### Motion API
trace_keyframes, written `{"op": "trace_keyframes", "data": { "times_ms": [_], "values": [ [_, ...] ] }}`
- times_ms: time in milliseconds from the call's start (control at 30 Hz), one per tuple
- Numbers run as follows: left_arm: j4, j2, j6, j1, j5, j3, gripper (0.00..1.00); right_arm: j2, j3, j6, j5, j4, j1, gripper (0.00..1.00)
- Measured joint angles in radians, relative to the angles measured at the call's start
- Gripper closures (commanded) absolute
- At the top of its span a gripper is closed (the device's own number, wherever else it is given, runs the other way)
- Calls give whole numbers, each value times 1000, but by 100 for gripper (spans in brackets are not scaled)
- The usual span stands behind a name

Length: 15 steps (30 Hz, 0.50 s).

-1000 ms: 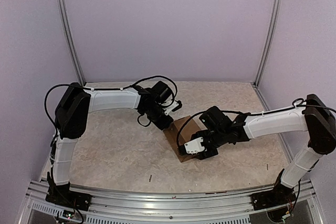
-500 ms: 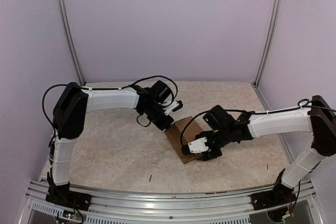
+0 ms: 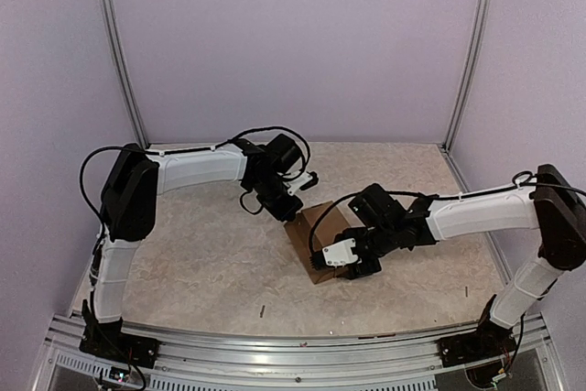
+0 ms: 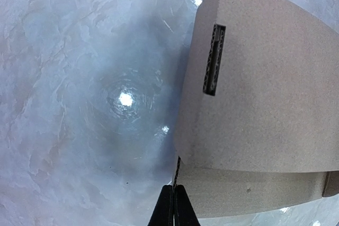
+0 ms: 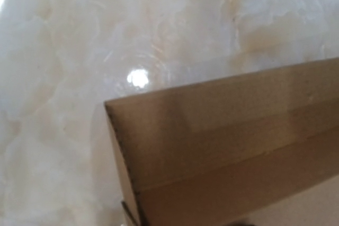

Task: Fold the paper box

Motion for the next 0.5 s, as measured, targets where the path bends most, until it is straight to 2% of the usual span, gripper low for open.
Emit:
{"op": "trace_keyframes", "data": {
  "times_ms": [233,500],
  "values": [
    [-60,67,20,0,-3,108,100,11,1,-6,14,19,13,44],
    [-68,101,45,1,-5,134,100,23,9,-13,39,30,30,42]
  ]
}}
